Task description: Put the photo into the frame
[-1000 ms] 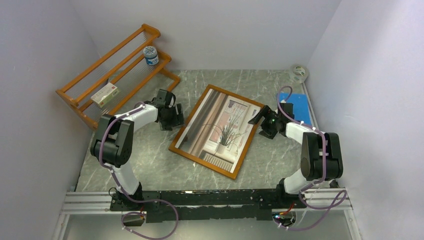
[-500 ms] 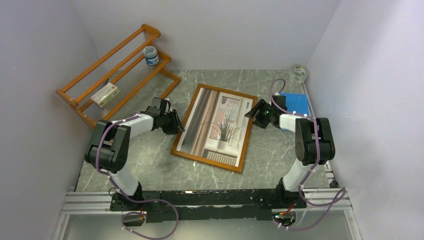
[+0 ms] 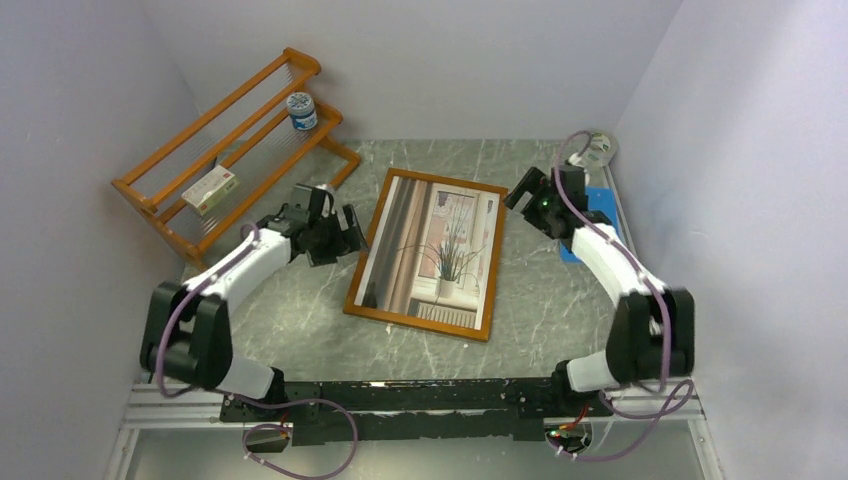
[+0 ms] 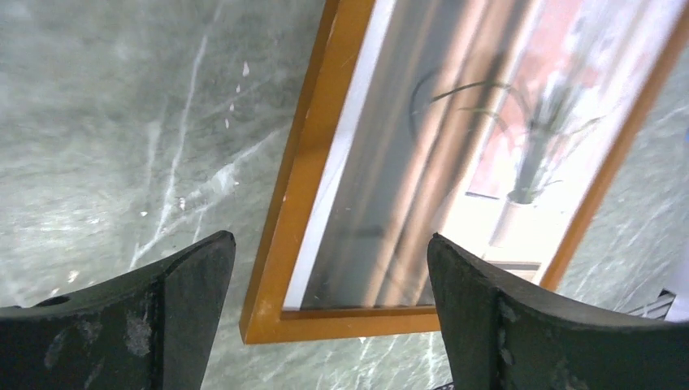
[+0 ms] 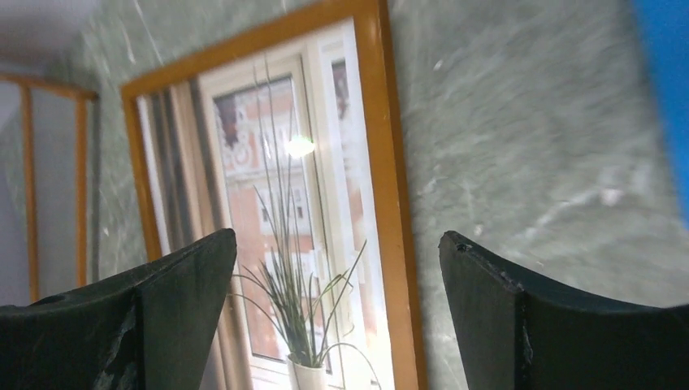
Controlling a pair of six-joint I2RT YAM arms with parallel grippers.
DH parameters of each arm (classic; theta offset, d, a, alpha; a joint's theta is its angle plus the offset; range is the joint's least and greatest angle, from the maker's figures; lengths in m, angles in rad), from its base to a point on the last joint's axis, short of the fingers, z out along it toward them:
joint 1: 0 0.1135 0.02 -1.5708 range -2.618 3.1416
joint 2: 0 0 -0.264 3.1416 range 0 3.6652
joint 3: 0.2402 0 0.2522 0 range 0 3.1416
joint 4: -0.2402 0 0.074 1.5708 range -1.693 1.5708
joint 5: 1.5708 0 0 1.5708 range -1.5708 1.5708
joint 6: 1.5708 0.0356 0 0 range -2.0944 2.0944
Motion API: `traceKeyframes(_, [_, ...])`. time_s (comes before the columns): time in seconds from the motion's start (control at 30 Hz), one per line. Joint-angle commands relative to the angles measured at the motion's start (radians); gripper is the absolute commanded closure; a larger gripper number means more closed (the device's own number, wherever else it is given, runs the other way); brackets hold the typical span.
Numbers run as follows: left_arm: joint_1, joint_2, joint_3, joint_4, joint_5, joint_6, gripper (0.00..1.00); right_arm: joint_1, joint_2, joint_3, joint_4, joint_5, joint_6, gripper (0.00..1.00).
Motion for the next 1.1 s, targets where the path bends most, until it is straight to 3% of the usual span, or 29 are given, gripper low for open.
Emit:
traceKeyframes(0.0, [-0.001,-0.174,0.086,-0.106,-0.095,0.022,0.06,-0.004,-0.247,-0.003,-0.206,0.26,-0.027,0.01])
traceKeyframes(0.23, [0.0,-0.358,0.236,-0.278,-0.106,0.114,0.06,-0.004,-0.545,0.044,-0.588,0.419,-0.021,0.01])
traceKeyframes(0.5, [0.0,-0.534,0.41,-0.499,-0.223,0.173,0.06,-0.004,-0.841,0.203,-0.823,0.486,-0.038,0.01])
traceKeyframes(0.83, [-0.001,-0.7,0.598,-0.66,-0.297,0.18,0.06,-0.005,-0.893,0.491,-1.011,0.575,-0.068,0.01])
traceKeyframes(1.07, [0.0,-0.754,0.575,-0.645,-0.282,0.165,0.06,-0.005,-0.92,0.513,-1.011,0.577,-0.061,0.01])
